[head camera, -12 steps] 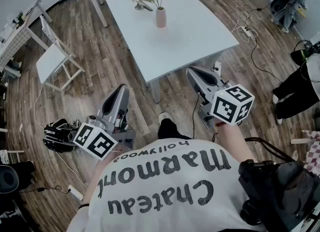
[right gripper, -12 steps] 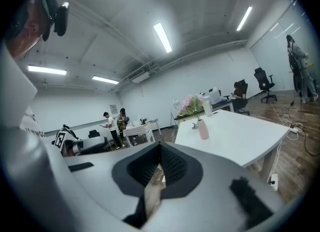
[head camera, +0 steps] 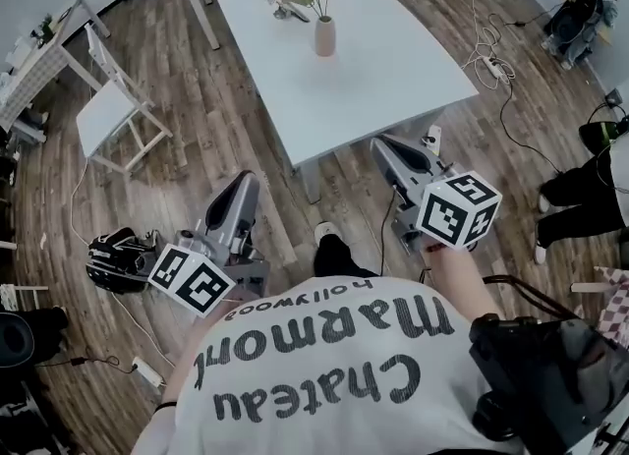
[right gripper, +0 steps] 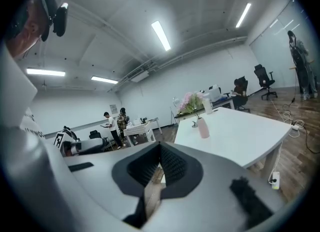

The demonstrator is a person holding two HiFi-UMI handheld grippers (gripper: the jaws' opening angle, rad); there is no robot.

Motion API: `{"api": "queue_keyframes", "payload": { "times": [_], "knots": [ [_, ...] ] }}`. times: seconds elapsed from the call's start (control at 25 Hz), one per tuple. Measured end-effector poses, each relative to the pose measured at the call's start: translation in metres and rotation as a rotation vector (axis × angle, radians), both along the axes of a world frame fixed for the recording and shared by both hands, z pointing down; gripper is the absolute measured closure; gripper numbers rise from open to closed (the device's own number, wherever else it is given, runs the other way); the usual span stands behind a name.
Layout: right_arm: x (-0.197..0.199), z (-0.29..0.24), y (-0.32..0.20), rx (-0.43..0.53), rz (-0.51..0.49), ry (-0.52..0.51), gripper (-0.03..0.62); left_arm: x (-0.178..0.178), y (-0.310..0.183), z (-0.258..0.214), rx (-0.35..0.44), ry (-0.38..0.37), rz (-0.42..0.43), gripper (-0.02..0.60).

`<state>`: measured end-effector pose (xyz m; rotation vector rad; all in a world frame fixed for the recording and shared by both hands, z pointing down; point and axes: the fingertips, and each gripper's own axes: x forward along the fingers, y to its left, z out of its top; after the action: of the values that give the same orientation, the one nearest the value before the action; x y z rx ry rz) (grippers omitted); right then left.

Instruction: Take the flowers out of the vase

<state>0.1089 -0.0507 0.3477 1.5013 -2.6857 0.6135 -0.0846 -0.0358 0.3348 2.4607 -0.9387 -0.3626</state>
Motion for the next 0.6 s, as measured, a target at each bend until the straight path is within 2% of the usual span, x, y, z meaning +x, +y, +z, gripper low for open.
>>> {"api": "queue_keyframes", "payload": {
  "times": [0.24, 0.6],
  "knots": [
    [0.003, -0.006, -0.037, 0.013, -0.021, -0.056, 0.579, 0.006, -0.025, 0.005, -0.022, -0.002, -0.013, 0.577],
    [0.017, -0.015, -0.105, 0.020, -0.069, -0.057, 0.579, 0.031, -0.084, 0.001, -0.034, 0.007, -0.031, 0.577]
  ]
}}
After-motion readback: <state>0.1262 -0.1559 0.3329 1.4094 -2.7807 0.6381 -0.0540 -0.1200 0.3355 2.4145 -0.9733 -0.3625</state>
